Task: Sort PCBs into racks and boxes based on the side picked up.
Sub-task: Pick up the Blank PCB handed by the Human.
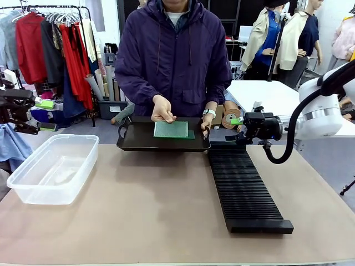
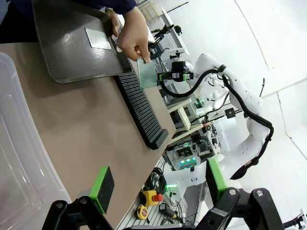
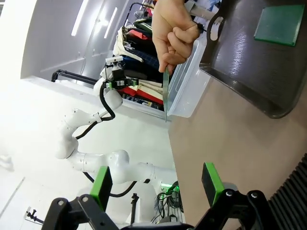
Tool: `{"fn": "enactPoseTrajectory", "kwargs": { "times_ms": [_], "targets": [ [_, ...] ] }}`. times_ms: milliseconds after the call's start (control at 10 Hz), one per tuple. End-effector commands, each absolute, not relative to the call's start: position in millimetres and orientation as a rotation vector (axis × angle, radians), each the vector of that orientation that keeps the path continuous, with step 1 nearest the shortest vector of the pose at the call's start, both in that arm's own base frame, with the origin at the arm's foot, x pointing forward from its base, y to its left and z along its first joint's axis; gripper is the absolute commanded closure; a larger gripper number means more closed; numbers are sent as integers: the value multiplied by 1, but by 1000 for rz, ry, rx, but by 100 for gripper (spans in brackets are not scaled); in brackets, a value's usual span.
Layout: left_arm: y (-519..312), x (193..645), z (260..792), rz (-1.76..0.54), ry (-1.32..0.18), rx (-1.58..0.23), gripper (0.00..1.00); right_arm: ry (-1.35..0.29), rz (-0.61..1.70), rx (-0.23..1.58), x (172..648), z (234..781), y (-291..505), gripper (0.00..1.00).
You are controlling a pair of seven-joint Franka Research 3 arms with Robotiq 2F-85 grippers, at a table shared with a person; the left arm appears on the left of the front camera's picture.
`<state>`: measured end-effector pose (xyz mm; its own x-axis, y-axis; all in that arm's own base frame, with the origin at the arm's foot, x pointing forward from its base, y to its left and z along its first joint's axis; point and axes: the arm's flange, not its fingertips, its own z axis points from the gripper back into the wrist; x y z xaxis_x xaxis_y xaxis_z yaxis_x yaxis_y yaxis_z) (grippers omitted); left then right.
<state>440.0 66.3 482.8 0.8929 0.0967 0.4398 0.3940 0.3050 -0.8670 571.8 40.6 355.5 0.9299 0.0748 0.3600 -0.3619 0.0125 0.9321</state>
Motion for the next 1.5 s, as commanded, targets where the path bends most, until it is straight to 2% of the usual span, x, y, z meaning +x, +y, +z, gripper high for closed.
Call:
{"fn": "enactPoseTrajectory", "kwargs": {
  "times_ms": [0,1400],
  "targets": [
    [67,440,484,-198,-451,-1259,0,-246,362,1532,588,355,59,0],
    [67,440,484,-198,-451,-1259,0,-350,355,1520,626,352,163,0]
  ]
}}
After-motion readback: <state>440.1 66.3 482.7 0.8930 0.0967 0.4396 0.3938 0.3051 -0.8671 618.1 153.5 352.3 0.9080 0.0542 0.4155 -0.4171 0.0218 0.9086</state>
